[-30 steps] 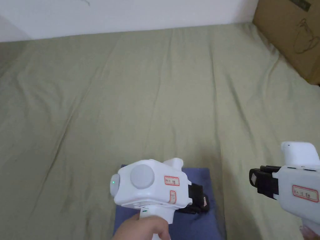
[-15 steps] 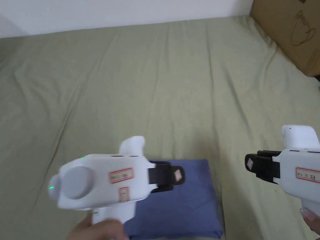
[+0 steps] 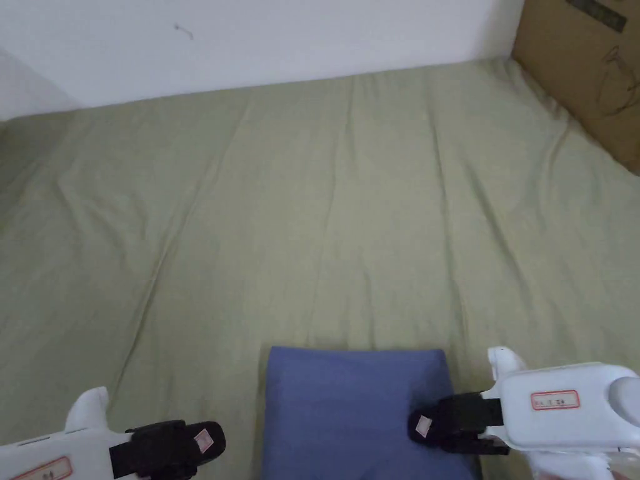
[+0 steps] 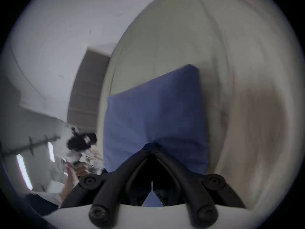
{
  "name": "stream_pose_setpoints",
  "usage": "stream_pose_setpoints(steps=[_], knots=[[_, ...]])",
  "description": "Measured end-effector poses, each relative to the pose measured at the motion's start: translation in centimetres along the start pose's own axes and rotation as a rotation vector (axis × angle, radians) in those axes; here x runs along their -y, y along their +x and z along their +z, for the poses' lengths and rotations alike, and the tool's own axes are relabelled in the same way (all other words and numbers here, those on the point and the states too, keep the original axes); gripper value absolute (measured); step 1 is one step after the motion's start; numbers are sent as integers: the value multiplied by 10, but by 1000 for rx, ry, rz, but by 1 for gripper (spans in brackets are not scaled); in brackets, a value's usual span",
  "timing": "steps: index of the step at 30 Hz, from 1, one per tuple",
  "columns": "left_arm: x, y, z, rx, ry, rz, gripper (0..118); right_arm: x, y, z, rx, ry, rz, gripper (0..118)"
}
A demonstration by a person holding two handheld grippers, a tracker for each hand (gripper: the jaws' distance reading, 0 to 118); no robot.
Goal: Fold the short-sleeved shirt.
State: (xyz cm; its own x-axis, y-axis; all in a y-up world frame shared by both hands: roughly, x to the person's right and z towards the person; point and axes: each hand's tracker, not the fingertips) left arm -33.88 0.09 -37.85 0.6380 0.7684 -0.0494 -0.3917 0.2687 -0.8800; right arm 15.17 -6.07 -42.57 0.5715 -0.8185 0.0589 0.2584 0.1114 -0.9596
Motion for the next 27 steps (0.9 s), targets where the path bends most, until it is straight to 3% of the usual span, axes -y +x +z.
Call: stream_pose_setpoints(steps=[2, 5, 7, 9, 10, 14, 17, 19, 22, 25, 26, 27], knots=[[-5, -5, -2, 43, -1, 14, 1, -3, 8, 10, 108, 34, 0, 0], [-16, -8, -16, 116, -20, 26, 10, -3, 20, 17, 89, 18, 10, 0], [-23, -10, -28, 171, -51, 44, 45, -1, 24, 17, 76, 19, -11, 0], [-29, -9, -44, 207, -89, 40, 102, -1, 26, 15, 63, 22, -22, 0], [-31, -9, -53, 229, -127, 39, 118, 0, 27, 15, 59, 24, -24, 0], [-38, -24, -89, 349, -269, 119, 118, 2, 26, 15, 50, 34, -27, 0], [-30, -44, -130, 303, -356, 168, 118, 3, 31, 15, 31, 35, -44, 0], [-31, -38, -145, 466, -342, 157, 118, 3, 33, 15, 20, 37, -59, 0], [-15, -28, -175, 542, -440, 288, 118, 5, 34, 15, 11, 43, -73, 0], [-12, -11, -179, 492, -411, 155, 118, 6, 36, 15, 6, 48, -83, 0], [-11, -11, -176, 478, -397, 149, 113, 6, 36, 15, 2, 49, -87, 0], [-12, -14, -171, 401, -374, 120, 85, 7, 36, 16, 0, 52, -90, 0]])
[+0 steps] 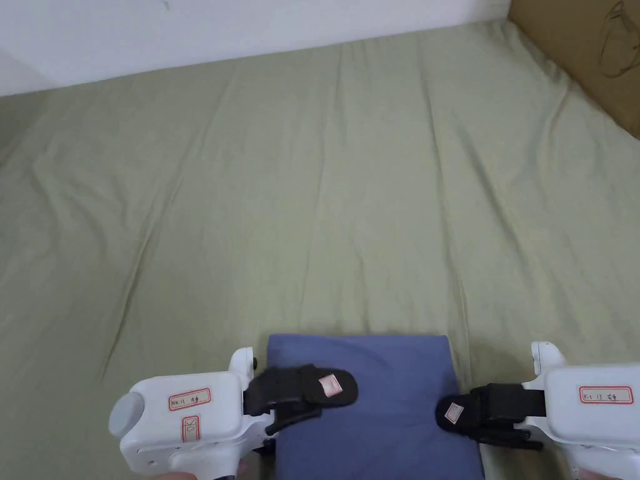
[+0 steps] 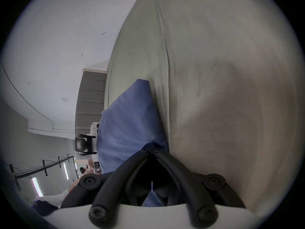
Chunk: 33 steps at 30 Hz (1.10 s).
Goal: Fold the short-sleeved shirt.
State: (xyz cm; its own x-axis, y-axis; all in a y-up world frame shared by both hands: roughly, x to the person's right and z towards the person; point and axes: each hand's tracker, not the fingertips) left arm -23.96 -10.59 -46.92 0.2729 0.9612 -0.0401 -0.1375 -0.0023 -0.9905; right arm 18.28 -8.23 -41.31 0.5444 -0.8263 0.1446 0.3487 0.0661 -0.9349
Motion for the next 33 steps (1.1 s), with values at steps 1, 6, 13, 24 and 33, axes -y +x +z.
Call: stream_pose_setpoints(steps=[1, 6, 13, 24, 33], knots=[[1, -2, 11, -167, 21, -33, 36, 2, -2, 1, 6, 5, -1, 0], [12, 2, 15, -175, 44, -69, 25, 8, -32, 6, 138, 23, 113, 0], [23, 27, 49, -150, 75, -128, 26, 41, -135, 3, 329, 153, 283, 0], [13, 10, 281, -349, 164, -188, 26, 114, -317, -171, 553, 222, 566, 0], [-5, -22, 456, -467, 273, -150, 26, 149, -393, -269, 554, 202, 652, 0]])
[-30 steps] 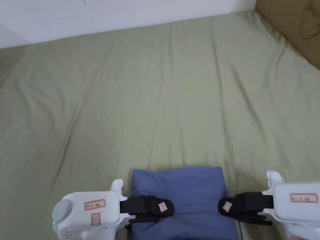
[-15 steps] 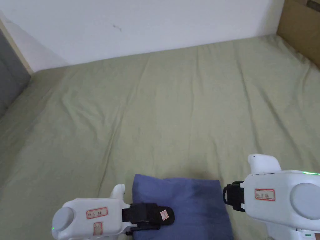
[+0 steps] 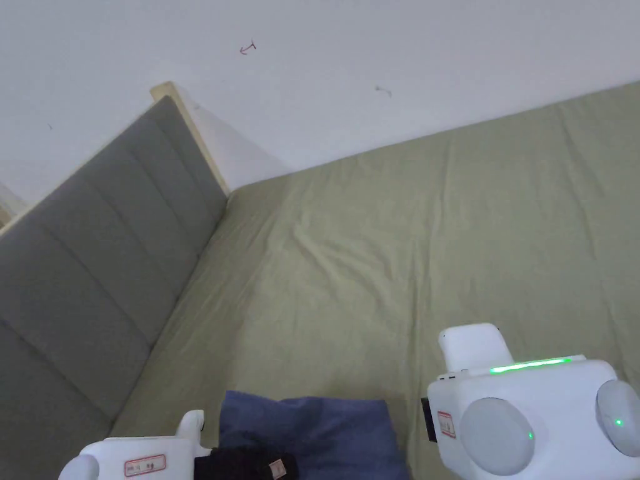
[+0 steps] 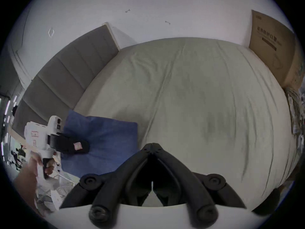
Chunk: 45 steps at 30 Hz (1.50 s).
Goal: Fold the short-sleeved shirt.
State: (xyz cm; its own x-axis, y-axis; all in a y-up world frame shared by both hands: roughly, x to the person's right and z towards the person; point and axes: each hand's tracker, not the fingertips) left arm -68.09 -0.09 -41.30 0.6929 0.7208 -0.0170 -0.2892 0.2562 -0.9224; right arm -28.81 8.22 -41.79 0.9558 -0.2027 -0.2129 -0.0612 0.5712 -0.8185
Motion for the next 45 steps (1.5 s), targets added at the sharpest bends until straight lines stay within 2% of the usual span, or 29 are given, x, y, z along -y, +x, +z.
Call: stream_pose_setpoints(steps=[5, 7, 8, 9, 10, 13, 16, 18, 19, 21, 22, 23, 24, 25, 26, 28, 30, 36, 39, 41, 43, 45], knots=[[-20, -15, 24, -167, -47, -62, 30, -1, -14, -27, 52, -57, -44, 0], [-26, -16, 30, -261, -43, -95, 59, 2, -19, -32, 57, -60, -32, 0], [-26, -13, 33, -342, -27, -126, 80, 4, -21, -34, 61, -59, -24, 0], [-28, -12, 36, -396, -19, -146, 108, 5, -22, -34, 61, -60, -18, 0], [-29, -12, 38, -444, -14, -146, 118, 7, -22, -34, 59, -64, -12, 0], [-24, -2, 52, -575, 75, -188, 117, 10, -21, -35, 61, -78, -6, 0], [-11, 17, 53, -890, 122, -278, 117, 12, -15, -34, 72, -85, -4, 0], [0, 33, 48, -1038, 125, -348, 117, 12, -10, -30, 79, -79, -12, 0], [8, 43, 45, -1058, 146, -360, 114, 11, -7, -28, 79, -74, -16, 0], [23, 64, 39, -986, 158, -359, 105, 10, -4, -23, 84, -59, -16, 0], [31, 79, 33, -941, 172, -376, 105, 9, -2, -19, 82, -52, -14, 0], [38, 92, 24, -928, 174, -385, 83, 9, 0, -16, 79, -47, -13, 0], [44, 106, 14, -941, 175, -407, 32, 9, 3, -11, 76, -36, -12, 0], [51, 121, -1, -973, 176, -437, 0, 9, 6, -6, 72, -25, -12, 0], [58, 142, -11, -967, 214, -450, 0, 9, 12, -1, 60, -8, -17, 0], [69, 174, -33, -831, 322, -414, 0, 11, 28, 10, 30, 36, -18, 0], [78, 210, -62, -781, 387, -364, 0, 14, 48, 23, 51, 67, 2, 0], [112, 324, -162, -586, 504, -419, 0, 13, 155, 89, 133, 170, -64, 0], [123, 379, -190, -516, 557, -408, 0, 10, 211, 133, 205, 271, -42, 0], [129, 412, -204, -503, 602, -443, 0, 11, 247, 162, 281, 343, -54, 0], [137, 444, -207, -499, 664, -498, 0, 12, 277, 187, 290, 413, -86, 0], [146, 467, -207, -512, 749, -538, 0, 11, 298, 208, 303, 467, -85, 0]])
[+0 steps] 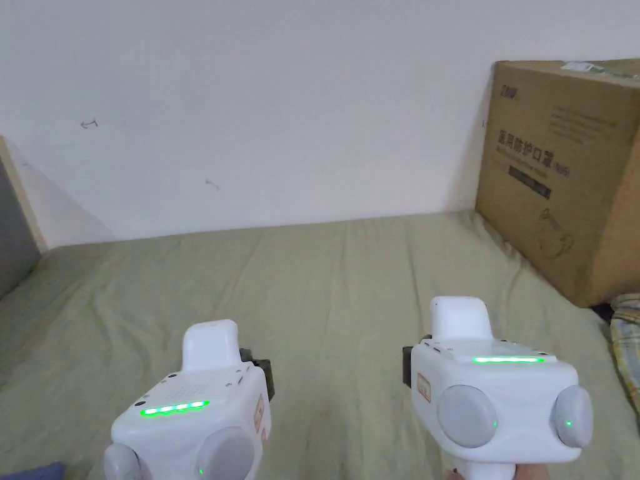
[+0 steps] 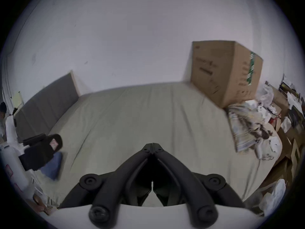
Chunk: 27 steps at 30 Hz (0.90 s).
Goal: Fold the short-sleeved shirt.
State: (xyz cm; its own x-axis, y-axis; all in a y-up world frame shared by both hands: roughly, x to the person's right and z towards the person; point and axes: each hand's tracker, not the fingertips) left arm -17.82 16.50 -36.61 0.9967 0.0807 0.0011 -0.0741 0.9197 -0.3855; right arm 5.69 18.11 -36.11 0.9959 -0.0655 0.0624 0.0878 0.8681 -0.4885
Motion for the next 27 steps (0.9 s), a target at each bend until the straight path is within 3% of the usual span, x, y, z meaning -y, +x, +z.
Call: stream_pose_setpoints(steps=[3, 7, 8, 10, 11, 12, 15, 22, 27], knots=[[-18, 21, 19, -10, 96, -17, 3, -15, 24, 22, 29, 111, 11, 0], [-37, 38, 42, -34, 184, -34, 16, -34, 35, 50, -23, 257, 26, 12], [-41, 40, 47, -39, 203, -35, 30, -38, 36, 56, -38, 286, 26, 26], [-46, 43, 57, -41, 227, -40, 82, -42, 36, 67, -46, 335, 35, 65], [-47, 46, 59, -47, 240, -48, 101, -42, 37, 72, -47, 358, 42, 71], [-48, 48, 64, -50, 257, -56, 112, -43, 38, 75, -33, 384, 48, 73], [-48, 54, 76, -59, 320, -109, 113, -44, 38, 84, -19, 413, 54, 86], [-42, 46, 91, -88, 346, -87, 113, -37, 28, 90, -4, 447, 33, 86], [-43, 34, 95, -113, 348, -85, 113, -34, 25, 93, 23, 474, 65, 86]])
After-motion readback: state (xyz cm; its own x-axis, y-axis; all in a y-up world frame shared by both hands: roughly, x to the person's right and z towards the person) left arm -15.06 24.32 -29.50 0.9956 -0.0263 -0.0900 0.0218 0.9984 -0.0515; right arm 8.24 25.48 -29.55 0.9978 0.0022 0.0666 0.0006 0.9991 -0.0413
